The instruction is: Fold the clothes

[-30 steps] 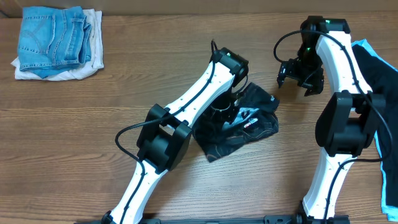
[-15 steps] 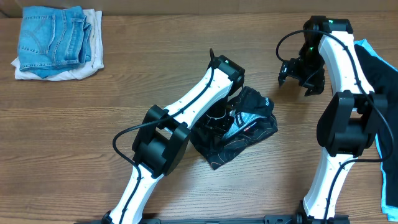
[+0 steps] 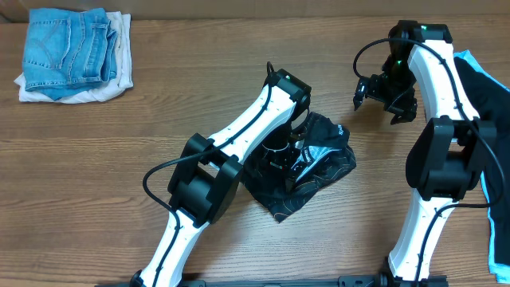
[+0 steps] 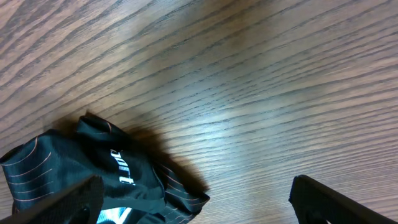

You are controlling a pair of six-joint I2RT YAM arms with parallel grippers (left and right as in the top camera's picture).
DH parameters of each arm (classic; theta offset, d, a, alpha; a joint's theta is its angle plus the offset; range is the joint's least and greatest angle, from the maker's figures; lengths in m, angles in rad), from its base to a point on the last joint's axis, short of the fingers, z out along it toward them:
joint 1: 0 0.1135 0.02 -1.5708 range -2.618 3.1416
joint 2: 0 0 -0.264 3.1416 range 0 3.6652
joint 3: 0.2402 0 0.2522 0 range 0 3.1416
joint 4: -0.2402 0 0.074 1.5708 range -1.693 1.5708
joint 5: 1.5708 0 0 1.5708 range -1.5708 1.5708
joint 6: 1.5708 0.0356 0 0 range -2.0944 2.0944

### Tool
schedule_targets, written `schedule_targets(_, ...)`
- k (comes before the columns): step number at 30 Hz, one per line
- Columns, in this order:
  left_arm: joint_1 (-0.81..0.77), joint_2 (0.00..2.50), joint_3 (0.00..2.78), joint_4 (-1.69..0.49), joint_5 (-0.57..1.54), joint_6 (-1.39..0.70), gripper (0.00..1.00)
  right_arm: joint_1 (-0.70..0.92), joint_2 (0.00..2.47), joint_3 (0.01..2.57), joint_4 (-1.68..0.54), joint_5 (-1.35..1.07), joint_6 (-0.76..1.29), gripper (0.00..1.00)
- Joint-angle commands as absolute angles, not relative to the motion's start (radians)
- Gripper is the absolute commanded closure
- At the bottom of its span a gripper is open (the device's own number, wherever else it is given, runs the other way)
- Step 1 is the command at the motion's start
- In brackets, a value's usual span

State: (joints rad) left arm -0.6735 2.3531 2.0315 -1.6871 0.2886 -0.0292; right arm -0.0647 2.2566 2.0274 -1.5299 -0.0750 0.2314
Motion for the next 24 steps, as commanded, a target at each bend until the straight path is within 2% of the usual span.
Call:
schedule_targets(1,-0.668,2.288,2.051,-1.691,0.304,-0.004,0.00,-0.070,2.244,2.041,-1.522,-0.084,0.228,0.00)
schedule_targets(20,-0.690,2.207,2.047,-1.684,0.314,-0.007,0.00,-0.070,2.244,2.041,-1.460,-0.084,0.228,0.00)
schedule_targets(24,-0.671,2.207,2.047,-1.596,0.309,-0.009,0.00,-0.070,2.244,2.041,-1.475,-0.135,0.228,0.00)
